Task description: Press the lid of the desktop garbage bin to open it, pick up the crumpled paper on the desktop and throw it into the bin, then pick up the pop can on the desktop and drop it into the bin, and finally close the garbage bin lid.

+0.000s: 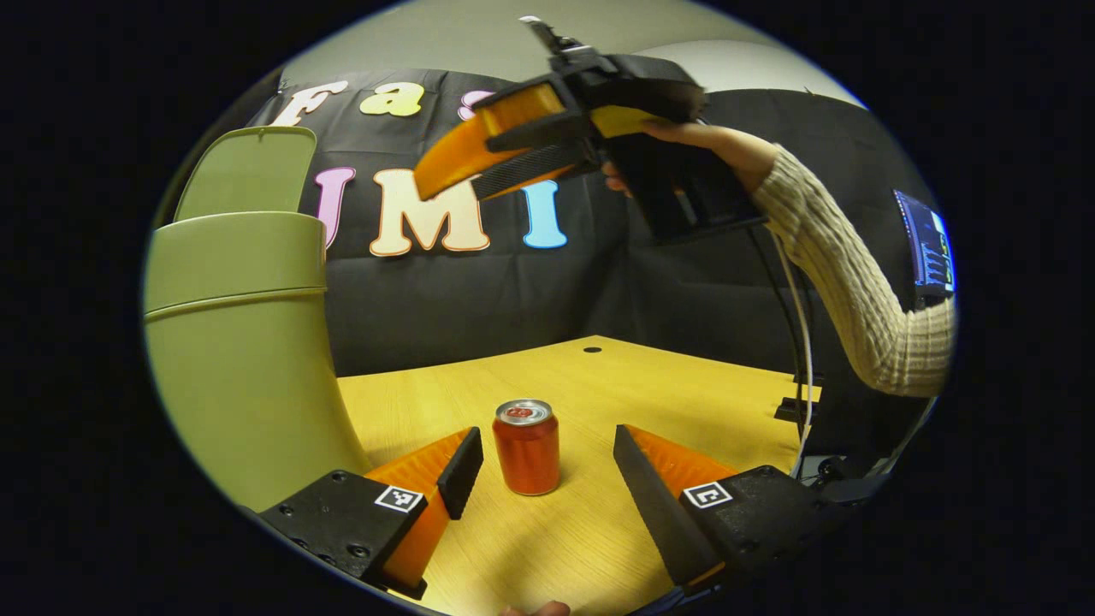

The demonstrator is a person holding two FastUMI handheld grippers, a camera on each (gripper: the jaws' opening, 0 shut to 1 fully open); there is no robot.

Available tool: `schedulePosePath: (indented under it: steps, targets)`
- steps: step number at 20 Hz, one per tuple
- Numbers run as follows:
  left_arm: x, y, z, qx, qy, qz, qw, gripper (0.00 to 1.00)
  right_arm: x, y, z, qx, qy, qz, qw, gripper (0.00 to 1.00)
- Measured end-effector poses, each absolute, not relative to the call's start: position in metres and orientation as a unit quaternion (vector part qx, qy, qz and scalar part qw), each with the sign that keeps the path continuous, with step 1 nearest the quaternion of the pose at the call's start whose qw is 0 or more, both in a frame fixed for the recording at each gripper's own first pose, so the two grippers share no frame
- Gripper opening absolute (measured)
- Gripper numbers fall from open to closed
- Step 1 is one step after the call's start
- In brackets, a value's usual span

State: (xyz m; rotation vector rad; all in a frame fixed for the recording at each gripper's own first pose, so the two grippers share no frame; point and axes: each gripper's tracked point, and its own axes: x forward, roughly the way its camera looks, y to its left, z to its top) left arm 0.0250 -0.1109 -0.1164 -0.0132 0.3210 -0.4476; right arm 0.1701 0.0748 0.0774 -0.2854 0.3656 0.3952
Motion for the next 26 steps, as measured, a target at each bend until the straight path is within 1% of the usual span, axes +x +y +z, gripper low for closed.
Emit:
schedulePosePath:
  steps: [1,2,5,6,8,9,15,22,26]
  targets:
    - [0.028,-0.111,-0.118,-0.004,0.161,-0.22,0.962,0.94,0.165,0.065,0.072,-0.14,0.177,0.185,0.956,0.96]
    - [0.032,-0.111,-0.122,0.0,0.166,-0.219,0.962,0.94,0.16,0.055,0.065,-0.138,0.176,0.176,0.959,1.0]
    - [0.042,-0.109,-0.13,0.01,0.175,-0.211,0.962,0.94,0.145,0.025,0.045,-0.134,0.18,0.151,0.963,1.0]
    - [0.045,-0.111,-0.133,0.011,0.179,-0.211,0.961,0.95,0.14,0.018,0.038,-0.132,0.183,0.143,0.964,0.98]
    - [0.052,-0.114,-0.137,0.01,0.184,-0.209,0.96,0.95,0.128,0.003,0.026,-0.121,0.186,0.131,0.966,1.0]
    - [0.055,-0.115,-0.14,0.01,0.188,-0.206,0.96,0.94,0.121,-0.003,0.022,-0.111,0.185,0.127,0.968,0.98]
    - [0.067,-0.121,-0.163,0.015,0.219,-0.192,0.957,0.95,0.088,-0.032,-0.004,-0.048,0.173,0.104,0.978,0.98]
    - [0.08,-0.125,-0.185,0.01,0.244,-0.176,0.953,0.95,0.057,-0.051,-0.027,-0.043,0.177,0.084,0.98,0.98]
    - [0.086,-0.126,-0.199,0.012,0.263,-0.169,0.95,0.95,0.047,-0.058,-0.034,-0.038,0.182,0.083,0.979,0.98]
